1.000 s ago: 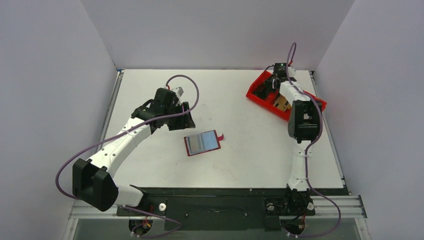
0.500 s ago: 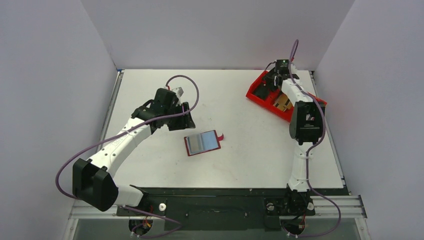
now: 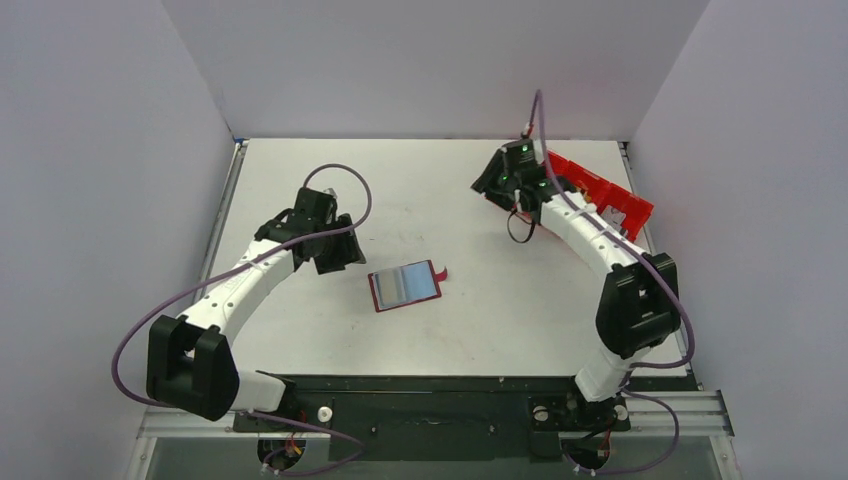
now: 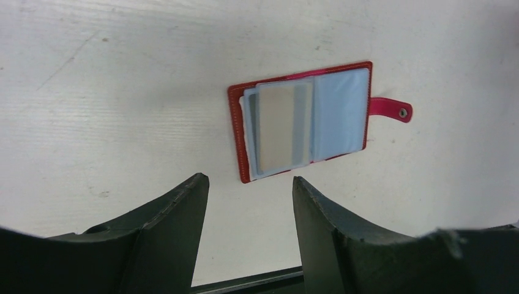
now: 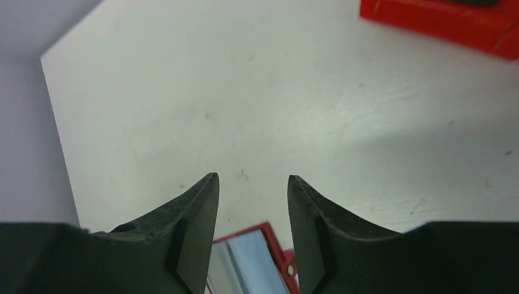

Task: Take the credit cards out of the card holder
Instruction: Remove the credit card from the card holder.

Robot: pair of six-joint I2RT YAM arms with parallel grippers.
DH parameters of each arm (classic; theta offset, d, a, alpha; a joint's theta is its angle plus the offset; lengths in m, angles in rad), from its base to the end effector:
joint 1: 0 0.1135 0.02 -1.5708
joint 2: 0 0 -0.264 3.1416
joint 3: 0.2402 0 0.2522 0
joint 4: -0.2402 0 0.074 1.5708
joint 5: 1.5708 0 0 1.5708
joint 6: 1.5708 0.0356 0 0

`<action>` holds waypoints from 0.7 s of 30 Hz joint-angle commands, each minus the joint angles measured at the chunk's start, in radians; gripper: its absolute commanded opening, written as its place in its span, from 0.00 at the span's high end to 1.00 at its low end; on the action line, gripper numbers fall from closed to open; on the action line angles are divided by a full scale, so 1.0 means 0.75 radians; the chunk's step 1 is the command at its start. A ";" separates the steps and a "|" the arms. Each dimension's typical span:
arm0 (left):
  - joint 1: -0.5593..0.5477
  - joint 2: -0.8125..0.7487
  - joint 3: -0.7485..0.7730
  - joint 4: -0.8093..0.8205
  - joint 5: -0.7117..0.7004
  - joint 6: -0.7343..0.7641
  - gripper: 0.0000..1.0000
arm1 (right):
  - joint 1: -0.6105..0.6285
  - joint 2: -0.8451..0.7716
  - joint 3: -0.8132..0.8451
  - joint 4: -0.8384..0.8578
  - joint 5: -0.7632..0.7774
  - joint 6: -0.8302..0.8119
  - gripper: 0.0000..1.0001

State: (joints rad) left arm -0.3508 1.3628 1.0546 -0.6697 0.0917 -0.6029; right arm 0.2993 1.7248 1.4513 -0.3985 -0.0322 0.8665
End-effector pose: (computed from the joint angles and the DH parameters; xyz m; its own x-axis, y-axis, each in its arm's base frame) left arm 0.2602 -0.0987 0.2639 -0.8628 -0.2855 -0.4172 -0.1201 0.9174 -0.3794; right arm 0.3803 0.1185 0.2978 -0.6281 0.6033 -0.4914 0.2469 0.7535 0.6094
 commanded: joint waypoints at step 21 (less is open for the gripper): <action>0.067 -0.098 -0.114 0.021 -0.202 -0.141 0.49 | 0.781 0.297 -0.031 -0.049 0.085 -0.219 0.57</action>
State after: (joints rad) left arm -0.3058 1.3258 0.9737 -0.6739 -0.0338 -0.6815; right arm 0.8612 1.9270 1.3689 -0.4152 0.0147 0.7456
